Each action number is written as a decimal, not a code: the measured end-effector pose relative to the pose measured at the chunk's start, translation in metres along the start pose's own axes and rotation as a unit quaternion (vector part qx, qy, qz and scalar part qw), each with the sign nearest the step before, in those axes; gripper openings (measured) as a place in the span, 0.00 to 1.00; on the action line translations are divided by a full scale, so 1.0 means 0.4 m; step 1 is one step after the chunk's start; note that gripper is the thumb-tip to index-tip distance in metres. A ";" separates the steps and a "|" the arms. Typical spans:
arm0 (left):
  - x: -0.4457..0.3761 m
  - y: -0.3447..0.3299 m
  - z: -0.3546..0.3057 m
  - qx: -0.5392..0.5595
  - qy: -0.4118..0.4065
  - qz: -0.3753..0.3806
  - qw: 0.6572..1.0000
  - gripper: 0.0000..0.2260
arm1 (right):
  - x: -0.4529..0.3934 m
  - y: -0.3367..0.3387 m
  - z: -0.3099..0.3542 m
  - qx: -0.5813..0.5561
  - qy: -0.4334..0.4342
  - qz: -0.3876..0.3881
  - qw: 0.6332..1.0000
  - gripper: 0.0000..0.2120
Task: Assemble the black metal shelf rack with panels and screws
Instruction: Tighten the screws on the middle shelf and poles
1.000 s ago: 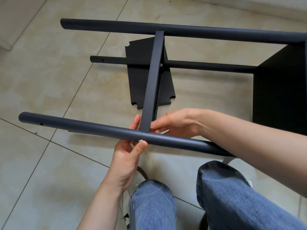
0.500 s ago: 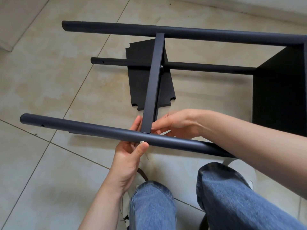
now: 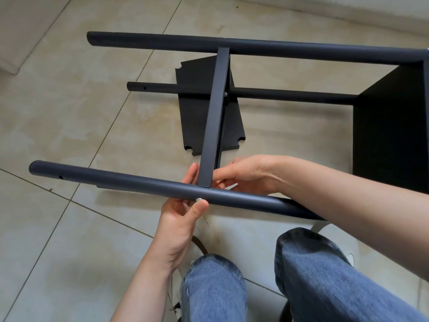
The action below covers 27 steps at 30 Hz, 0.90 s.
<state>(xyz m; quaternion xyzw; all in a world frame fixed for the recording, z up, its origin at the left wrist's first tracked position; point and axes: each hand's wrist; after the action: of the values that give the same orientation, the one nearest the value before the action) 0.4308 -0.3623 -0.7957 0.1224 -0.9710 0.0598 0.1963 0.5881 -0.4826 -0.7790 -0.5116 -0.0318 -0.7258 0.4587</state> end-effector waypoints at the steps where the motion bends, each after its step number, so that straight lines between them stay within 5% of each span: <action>1: -0.001 0.000 -0.001 -0.001 -0.003 0.000 1.000 0.42 | 0.003 0.003 0.002 -0.005 0.000 0.001 1.000 0.13; 7: 0.001 0.003 0.001 -0.006 -0.005 0.000 1.000 0.41 | 0.017 0.016 0.005 -0.035 -0.016 0.008 0.999 0.04; 12: 0.000 0.001 0.001 -0.001 -0.005 0.002 1.000 0.38 | 0.016 0.018 -0.002 -0.024 -0.005 0.006 1.000 0.11; 27: 0.003 -0.002 -0.005 0.000 -0.001 -0.005 1.000 0.40 | 0.007 0.002 0.009 -0.007 -0.017 0.009 1.000 0.08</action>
<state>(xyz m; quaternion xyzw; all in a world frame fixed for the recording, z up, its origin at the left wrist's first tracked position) 0.4307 -0.3629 -0.7934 0.1270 -0.9706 0.0587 0.1960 0.5910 -0.4831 -0.7754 -0.5269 -0.0303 -0.7134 0.4610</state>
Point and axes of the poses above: each hand's wrist, its own x-axis away from the middle knuckle, its own y-axis out of the back of the hand, z = x × y, and after that the axes turned 12 degrees about -x, right-handed
